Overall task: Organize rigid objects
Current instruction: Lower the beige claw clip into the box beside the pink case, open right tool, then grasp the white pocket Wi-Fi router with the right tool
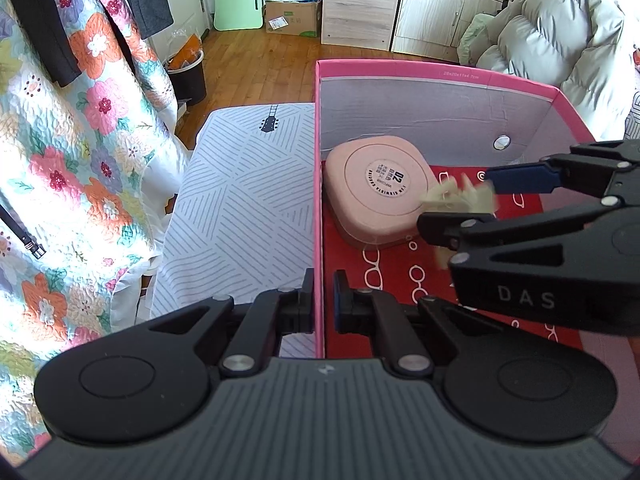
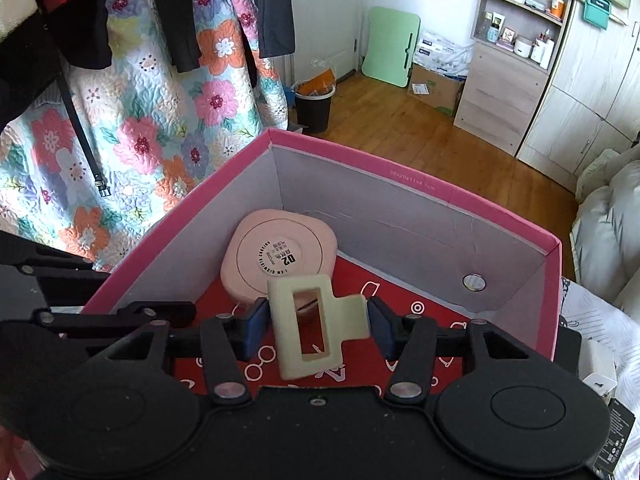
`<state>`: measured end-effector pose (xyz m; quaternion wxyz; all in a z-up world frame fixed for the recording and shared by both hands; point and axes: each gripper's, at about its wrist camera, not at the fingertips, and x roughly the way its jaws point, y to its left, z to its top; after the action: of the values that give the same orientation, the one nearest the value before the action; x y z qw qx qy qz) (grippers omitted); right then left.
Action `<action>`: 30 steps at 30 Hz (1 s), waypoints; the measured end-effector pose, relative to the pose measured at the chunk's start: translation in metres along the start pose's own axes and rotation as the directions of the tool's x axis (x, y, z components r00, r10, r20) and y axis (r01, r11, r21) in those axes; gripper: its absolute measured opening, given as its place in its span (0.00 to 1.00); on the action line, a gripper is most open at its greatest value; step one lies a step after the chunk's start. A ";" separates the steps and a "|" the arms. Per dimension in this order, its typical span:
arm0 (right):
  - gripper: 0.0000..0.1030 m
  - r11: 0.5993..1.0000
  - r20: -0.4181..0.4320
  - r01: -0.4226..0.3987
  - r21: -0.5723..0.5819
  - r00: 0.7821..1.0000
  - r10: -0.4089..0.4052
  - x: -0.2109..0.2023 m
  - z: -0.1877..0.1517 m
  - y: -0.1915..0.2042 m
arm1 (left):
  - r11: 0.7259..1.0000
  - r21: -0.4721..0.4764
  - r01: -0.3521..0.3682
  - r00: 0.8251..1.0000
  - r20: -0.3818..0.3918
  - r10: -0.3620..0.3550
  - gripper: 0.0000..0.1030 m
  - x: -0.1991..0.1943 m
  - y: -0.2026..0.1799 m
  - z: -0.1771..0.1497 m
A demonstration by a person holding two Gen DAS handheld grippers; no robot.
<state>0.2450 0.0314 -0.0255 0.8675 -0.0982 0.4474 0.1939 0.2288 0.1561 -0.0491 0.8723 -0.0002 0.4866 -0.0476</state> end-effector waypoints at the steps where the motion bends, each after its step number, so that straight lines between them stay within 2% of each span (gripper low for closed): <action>1: 0.71 1.000 0.011 0.009 0.000 1.000 -0.009 -0.002 -0.001 0.000 | 1.000 0.002 -0.001 1.000 0.000 0.001 0.05 0.000 0.000 0.000; 4: 0.77 1.000 0.046 0.011 -0.009 0.999 -0.011 -0.015 -0.001 0.000 | 1.000 0.005 -0.002 1.000 0.000 0.002 0.05 0.000 -0.001 0.000; 15: 0.80 0.997 0.162 0.077 -0.011 0.984 -0.075 -0.104 -0.017 -0.014 | 1.000 0.002 0.002 1.000 0.000 -0.002 0.05 0.000 -0.001 0.000; 22: 0.80 0.992 0.195 0.122 0.011 0.973 -0.122 -0.151 -0.042 -0.035 | 1.000 0.006 -0.001 1.000 0.000 0.001 0.05 0.001 -0.001 0.000; 28: 0.81 0.988 0.200 0.151 0.037 0.967 -0.156 -0.170 -0.071 -0.055 | 1.000 -0.004 0.005 1.000 -0.001 -0.005 0.05 0.002 0.000 0.000; 30: 0.82 0.990 0.224 0.132 0.046 0.965 -0.139 -0.173 -0.084 -0.064 | 1.000 -0.013 0.010 1.000 -0.003 -0.010 0.05 0.002 0.002 0.000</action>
<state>0.1193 -0.0984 0.0660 0.9255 -0.0927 0.3407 0.1371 0.2299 0.1576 -0.0507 0.8714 -0.0081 0.4881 -0.0486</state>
